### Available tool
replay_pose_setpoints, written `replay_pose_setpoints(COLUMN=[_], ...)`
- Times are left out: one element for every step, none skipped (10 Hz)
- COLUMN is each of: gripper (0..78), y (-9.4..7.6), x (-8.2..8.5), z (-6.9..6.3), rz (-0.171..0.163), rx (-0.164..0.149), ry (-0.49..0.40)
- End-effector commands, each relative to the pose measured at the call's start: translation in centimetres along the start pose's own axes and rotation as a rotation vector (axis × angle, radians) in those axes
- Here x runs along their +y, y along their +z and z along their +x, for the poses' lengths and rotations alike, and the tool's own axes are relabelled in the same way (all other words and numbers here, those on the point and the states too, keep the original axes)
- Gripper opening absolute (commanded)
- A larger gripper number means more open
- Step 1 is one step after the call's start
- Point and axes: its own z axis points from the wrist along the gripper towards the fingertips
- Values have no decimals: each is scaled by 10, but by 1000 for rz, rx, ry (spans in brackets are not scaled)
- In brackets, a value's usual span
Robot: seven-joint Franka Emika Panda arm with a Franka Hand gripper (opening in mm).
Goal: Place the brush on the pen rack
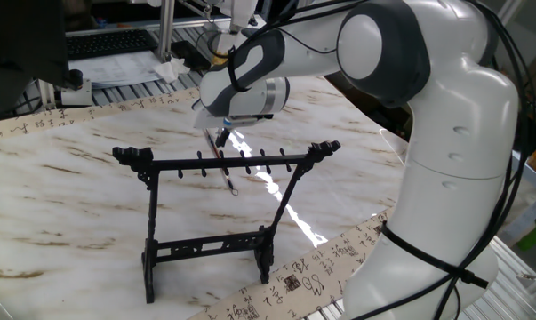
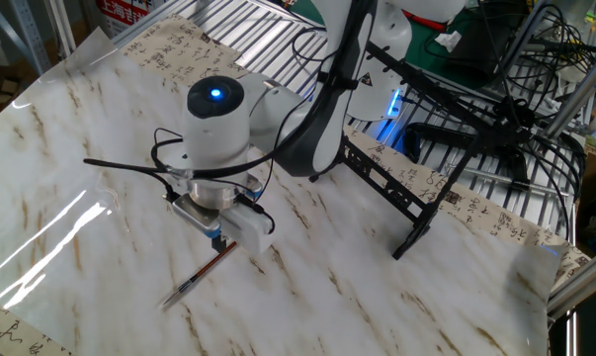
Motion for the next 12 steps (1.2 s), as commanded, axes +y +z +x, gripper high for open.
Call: replay_pose_setpoints(gripper=[0,0,0,0,0,0,0,0,0,0,0,0], y=[3,9,12,13,13,13,13,13,13,13,13,13], x=[-1,-3,-4,-4,-4,-4,-4,-4,-4,-4,-4,-4], z=[0,1,2,2,3,3,3,3,3,3,3,3], rz=[5,3,3,3,2,2,6,14,15,14,14,11], rx=[0,0,0,0,-1,-3,-2,-3,-4,-2,0,3], ry=[16,20,23,28,39,46,53,55,62,72,80,84])
